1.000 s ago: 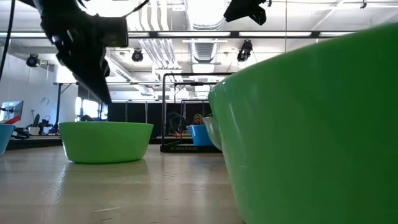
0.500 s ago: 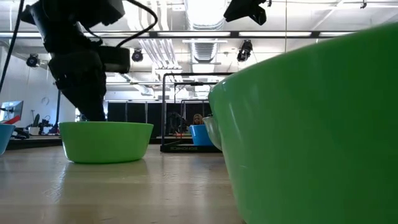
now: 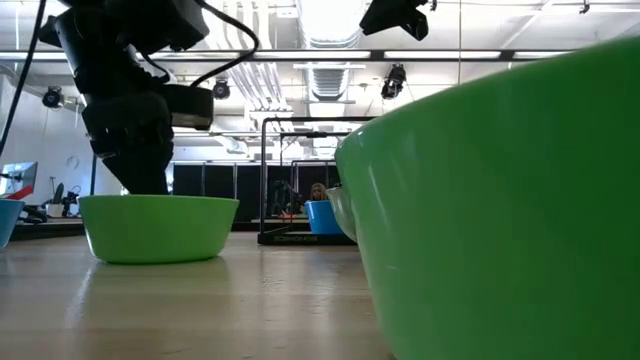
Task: Pick & Place Mini bowls
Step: Stack the top green bowl on the green bowl on the shelf
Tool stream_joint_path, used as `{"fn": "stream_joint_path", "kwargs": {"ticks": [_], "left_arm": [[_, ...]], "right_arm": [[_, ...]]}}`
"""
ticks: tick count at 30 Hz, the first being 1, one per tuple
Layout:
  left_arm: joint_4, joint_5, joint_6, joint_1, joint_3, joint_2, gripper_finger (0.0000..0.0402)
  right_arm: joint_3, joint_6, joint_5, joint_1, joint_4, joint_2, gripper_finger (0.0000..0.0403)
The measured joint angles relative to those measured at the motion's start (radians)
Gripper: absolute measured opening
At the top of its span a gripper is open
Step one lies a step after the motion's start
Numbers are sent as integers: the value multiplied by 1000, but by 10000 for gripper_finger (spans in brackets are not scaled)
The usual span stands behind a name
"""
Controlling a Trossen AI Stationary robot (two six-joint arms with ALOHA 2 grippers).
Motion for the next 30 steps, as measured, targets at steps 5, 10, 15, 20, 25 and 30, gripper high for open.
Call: {"fn": "stream_joint_path", "kwargs": {"ticks": [5,10,15,20,25,30], "left_arm": [[-19,7,6,-1,21,-44,2],[-97,4,10,-1,70,-153,1],[-246,-90,14,-1,139,-267,1],[-372,-308,14,0,239,-350,0],[-399,-544,71,18,323,-380,0],[-391,-649,163,76,412,-364,0]], "right_arm": [[0,-4,1,0,0,0,63],[0,-28,2,0,0,0,63],[0,-89,2,2,0,0,63],[0,-185,1,4,21,0,63],[-17,-295,0,39,129,0,63],[-40,-363,-2,88,279,0,63]]}}
